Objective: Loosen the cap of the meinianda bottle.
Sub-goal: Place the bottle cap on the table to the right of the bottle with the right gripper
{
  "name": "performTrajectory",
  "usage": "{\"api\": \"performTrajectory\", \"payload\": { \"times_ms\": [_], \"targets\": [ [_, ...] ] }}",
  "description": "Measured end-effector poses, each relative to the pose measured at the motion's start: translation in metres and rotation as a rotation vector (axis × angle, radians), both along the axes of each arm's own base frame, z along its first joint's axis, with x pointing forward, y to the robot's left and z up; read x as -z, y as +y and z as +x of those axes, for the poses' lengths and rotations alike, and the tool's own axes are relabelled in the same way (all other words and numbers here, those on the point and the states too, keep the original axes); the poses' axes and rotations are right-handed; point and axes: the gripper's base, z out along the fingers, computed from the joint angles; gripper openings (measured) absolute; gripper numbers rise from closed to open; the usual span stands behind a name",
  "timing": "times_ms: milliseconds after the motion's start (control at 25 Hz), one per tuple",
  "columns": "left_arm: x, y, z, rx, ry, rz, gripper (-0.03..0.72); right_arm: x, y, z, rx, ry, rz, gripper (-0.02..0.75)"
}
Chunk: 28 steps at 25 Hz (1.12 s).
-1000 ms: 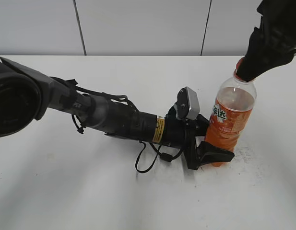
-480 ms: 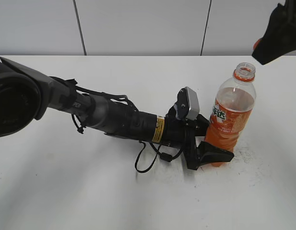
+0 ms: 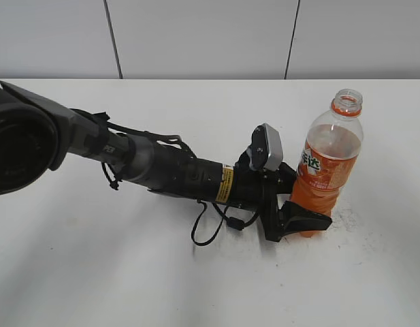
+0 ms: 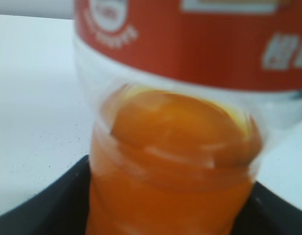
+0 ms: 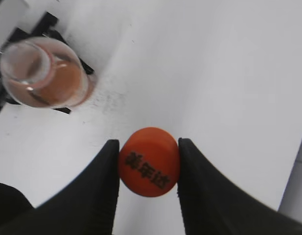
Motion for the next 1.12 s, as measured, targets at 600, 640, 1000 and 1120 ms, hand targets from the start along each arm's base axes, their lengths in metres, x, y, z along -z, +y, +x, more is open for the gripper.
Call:
{"api": "performTrajectory", "payload": {
  "times_ms": [600,640,1000,1120],
  "targets": [
    [0.0,0.0,0.0,0.006,-0.002,0.002,0.545,0.159,-0.027,-0.041,0.321,0.053,0.083,0.271],
    [0.0,0.0,0.0,0.006,-0.002,0.002,0.545,0.165,-0.031,-0.04,0.348,0.051,0.095,0.271],
    [0.0,0.0,-0.001,0.007,-0.002,0.002,0.545,0.207,-0.048,-0.012,0.497,0.054,0.188,0.271],
    [0.0,0.0,-0.001,0.007,-0.002,0.002,0.545,0.225,-0.045,-0.001,0.502,0.06,0.214,0.271]
  ]
}}
